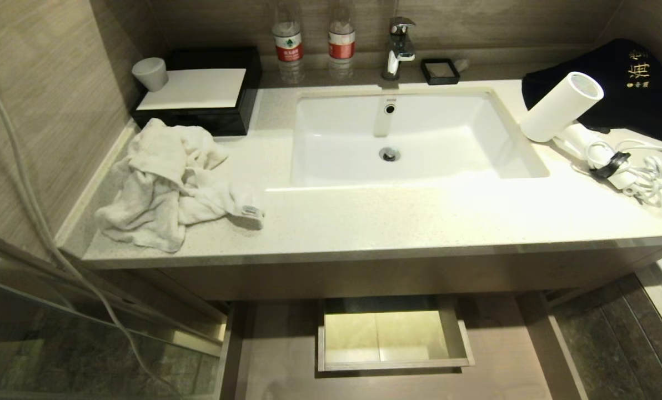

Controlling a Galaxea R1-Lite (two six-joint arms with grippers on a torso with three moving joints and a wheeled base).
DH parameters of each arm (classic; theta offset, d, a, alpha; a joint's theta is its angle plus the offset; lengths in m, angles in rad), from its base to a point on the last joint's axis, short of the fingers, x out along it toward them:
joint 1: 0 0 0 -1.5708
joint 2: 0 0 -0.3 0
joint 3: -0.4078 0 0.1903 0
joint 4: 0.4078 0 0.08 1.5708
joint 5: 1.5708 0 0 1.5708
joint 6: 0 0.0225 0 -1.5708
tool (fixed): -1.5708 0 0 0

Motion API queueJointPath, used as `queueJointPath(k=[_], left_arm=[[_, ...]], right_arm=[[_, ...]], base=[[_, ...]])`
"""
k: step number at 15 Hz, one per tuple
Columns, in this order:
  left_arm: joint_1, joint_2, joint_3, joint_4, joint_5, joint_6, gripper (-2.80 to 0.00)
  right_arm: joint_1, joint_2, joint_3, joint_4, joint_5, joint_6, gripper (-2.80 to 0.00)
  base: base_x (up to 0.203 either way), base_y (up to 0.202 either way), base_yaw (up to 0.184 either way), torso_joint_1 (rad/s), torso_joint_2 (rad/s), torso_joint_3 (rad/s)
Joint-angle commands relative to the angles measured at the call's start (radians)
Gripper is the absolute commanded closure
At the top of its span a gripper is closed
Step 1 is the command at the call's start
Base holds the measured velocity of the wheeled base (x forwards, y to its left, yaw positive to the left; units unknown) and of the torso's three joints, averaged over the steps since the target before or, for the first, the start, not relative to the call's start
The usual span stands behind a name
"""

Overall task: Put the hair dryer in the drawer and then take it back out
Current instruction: Pick up the hairdryer

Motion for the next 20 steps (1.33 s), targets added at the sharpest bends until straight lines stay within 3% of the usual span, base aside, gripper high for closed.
queueJointPath(k=[1,9,20], left_arm=[[0.0,0.001,0.001,-0.001,0.0,0.0,0.0],[0.0,0.001,0.002,0.0,0.0,0.0,0.0],[0.0,0.001,0.002,0.0,0.0,0.0,0.0]], right_arm=[[0.0,0.001,0.0,-0.001,0.0,-0.001,0.0],[0.0,0.001,0.0,0.001,0.002,0.0,0.0],[0.0,0.001,0.0,0.002,0.0,0.01,0.0]], base=[[0.0,0.0,0.0,0.362,-0.21,0.139],[0.0,0.0,0.0,0.366,-0.27,0.1],[0.0,0.0,0.0,0.06,-0.1,-0.045]])
